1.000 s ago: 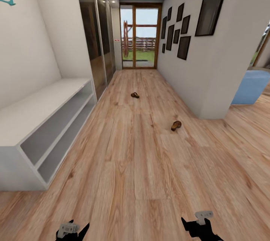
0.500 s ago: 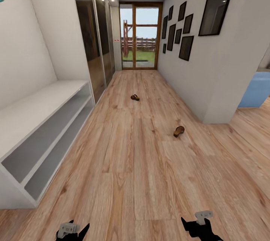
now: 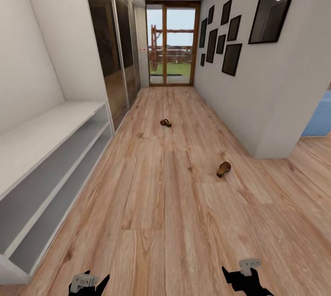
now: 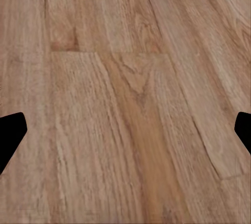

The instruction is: Pick up the two gym shoes and the two sandals from the corridor floor and place them onto the hallstand (shoe rack) in the corridor, making sure they are on the rack and not on the floor. Arrange them so the two gym shoes are next to each other and the two sandals are next to each other.

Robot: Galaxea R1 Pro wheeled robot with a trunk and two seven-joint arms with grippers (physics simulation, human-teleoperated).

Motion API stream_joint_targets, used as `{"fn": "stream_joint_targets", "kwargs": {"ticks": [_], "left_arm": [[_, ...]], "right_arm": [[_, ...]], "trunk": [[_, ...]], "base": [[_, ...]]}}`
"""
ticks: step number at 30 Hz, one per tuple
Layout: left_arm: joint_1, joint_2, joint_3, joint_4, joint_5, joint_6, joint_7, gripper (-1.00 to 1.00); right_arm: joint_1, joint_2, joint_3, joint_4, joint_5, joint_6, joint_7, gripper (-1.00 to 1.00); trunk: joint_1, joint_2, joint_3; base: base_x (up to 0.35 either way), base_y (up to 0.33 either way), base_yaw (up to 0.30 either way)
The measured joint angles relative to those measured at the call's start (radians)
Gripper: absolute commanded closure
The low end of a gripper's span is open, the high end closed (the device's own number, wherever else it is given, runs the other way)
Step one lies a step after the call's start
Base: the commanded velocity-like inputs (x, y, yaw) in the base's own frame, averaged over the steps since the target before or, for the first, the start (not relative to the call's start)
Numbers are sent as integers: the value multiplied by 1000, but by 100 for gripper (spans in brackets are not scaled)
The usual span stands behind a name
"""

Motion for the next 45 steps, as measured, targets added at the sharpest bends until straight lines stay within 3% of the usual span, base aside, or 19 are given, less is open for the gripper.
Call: {"fn": "stream_joint_targets", "kwargs": {"ticks": [19,34,45], "left_arm": [[0,0,0,0,1,0,0,-100],[0,-1,0,2,1,0,0,-100],[0,-1,0,2,1,0,0,-100]], "right_arm": [[0,2,0,1,1,0,0,-100],[0,2,0,1,1,0,0,-100],[0,3,0,22,0,0,1,-100]], "trunk": [[0,0,0],[0,0,0],[0,0,0]], "base": [[291,194,-186],[275,224,-48],[278,227,-234]]}}
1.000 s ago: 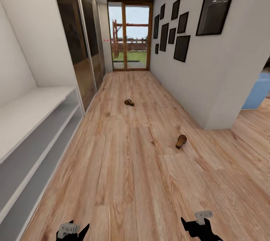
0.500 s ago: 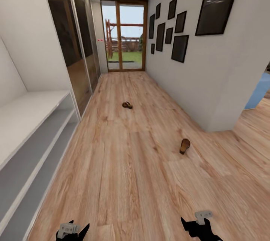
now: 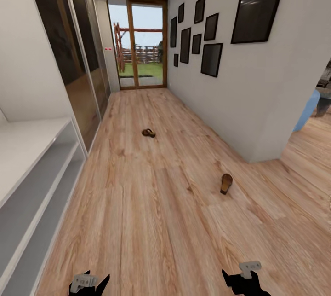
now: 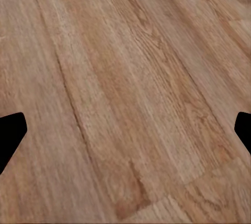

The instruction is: Pick up the two gym shoes and the two sandals from the corridor floor and place them onto the hallstand (shoe rack) in the corridor, making sure they are on the rack and not on the floor. Arrange them so the two gym shoes are next to each other and the two sandals are next to each other.

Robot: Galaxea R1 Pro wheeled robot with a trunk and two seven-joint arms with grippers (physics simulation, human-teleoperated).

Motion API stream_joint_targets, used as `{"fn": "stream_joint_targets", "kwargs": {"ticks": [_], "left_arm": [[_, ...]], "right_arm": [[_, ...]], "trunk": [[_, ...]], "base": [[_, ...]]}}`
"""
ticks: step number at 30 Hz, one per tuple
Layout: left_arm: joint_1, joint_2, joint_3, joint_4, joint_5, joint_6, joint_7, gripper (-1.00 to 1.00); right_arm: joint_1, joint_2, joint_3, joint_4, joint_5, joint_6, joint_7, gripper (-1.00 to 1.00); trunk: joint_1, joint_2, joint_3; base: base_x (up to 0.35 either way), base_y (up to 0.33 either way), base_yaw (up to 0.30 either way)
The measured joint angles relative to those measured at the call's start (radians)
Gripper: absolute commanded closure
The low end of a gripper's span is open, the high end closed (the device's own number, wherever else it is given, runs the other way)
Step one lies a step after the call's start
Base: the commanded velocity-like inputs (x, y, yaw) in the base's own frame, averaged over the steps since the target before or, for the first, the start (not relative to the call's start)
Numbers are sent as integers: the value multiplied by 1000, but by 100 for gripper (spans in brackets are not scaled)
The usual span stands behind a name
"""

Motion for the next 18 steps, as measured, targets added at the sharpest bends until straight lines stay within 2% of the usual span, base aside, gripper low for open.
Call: {"fn": "stream_joint_targets", "kwargs": {"ticks": [18], "left_arm": [[0,0,0,1,0,0,0,-100]], "right_arm": [[0,0,0,3,0,0,0,-100]], "trunk": [[0,0,0]], "base": [[318,139,-264]]}}
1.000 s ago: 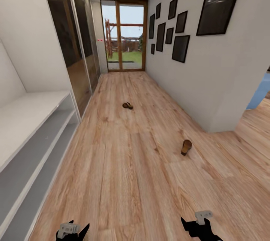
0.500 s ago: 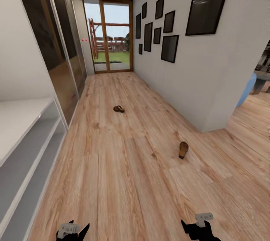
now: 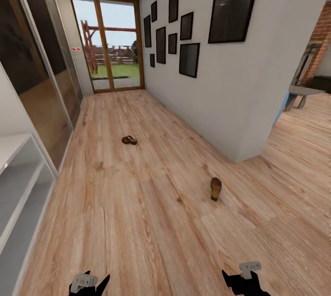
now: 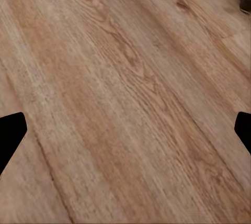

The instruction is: Pick up the two gym shoes and the two sandals from the corridor floor and place them onto the hallstand (shoe rack) in the corridor, making sure they are on the rack and not on the floor. Arrange them so the two gym shoes are next to each other and the two sandals are next to each other.

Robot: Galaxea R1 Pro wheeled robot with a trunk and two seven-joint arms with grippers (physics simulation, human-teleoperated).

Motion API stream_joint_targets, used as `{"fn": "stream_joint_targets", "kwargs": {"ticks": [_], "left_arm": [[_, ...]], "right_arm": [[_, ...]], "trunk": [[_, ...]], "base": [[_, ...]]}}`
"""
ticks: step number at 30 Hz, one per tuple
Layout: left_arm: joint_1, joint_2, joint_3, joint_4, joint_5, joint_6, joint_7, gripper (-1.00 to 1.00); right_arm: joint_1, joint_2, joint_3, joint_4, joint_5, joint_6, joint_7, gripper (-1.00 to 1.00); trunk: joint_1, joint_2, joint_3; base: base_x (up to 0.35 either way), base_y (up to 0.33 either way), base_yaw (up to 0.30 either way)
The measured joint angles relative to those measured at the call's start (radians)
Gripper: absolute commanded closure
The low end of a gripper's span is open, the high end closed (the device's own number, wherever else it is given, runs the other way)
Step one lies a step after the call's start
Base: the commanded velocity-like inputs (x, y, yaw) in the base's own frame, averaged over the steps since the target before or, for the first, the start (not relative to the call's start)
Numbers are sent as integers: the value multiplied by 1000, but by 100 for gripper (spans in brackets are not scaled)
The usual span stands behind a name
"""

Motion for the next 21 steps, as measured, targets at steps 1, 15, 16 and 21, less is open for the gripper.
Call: {"fn": "stream_joint_targets", "kwargs": {"ticks": [1,15,16,21], "left_arm": [[0,0,0,0,0,0,0,-100],[0,0,0,1,0,0,0,-100],[0,0,0,1,0,0,0,-100],[0,0,1,1,0,0,0,-100]], "right_arm": [[0,0,0,0,0,0,0,-100],[0,0,0,1,0,0,0,-100],[0,0,0,1,0,0,0,-100],[0,0,0,1,0,0,0,-100]], "trunk": [[0,0,0],[0,0,0],[0,0,0],[0,0,0]], "base": [[330,120,-264],[322,129,-264],[242,101,-264],[133,41,-264]]}}
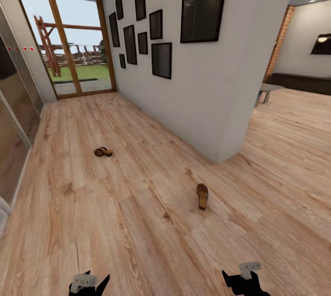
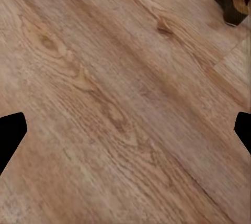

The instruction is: Pick up the two gym shoes and the two sandals from the corridor floor and place them onto the hallstand (shoe rack) in the corridor, making sure they are on the rack and not on the floor. Arrange them so the two gym shoes are next to each other and the two sandals are next to each other.

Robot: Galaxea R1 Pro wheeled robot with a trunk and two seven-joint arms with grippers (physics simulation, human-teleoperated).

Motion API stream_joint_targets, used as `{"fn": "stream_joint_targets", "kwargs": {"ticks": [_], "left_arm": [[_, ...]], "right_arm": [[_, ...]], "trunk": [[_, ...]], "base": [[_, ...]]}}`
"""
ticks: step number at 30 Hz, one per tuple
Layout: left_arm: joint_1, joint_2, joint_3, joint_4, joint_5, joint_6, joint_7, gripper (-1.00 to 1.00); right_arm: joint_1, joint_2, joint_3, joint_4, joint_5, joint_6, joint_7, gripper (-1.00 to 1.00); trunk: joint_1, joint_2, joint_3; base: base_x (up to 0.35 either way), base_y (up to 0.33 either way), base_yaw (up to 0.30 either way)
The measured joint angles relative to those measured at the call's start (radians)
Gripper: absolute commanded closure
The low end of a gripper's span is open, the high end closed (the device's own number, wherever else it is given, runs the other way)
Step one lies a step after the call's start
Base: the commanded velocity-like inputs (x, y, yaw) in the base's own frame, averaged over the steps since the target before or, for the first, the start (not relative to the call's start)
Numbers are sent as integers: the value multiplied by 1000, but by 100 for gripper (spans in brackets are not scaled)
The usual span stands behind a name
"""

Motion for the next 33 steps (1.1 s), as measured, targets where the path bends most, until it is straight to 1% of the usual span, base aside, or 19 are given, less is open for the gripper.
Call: {"fn": "stream_joint_targets", "kwargs": {"ticks": [28,33], "left_arm": [[0,2,1,-3,0,0,-1,-100],[0,2,1,-3,0,0,-1,-100]], "right_arm": [[0,0,0,0,0,0,0,-100],[0,0,0,0,0,0,0,-100]], "trunk": [[0,0,0],[0,0,0]], "base": [[6,1,-264],[79,50,-264]]}}
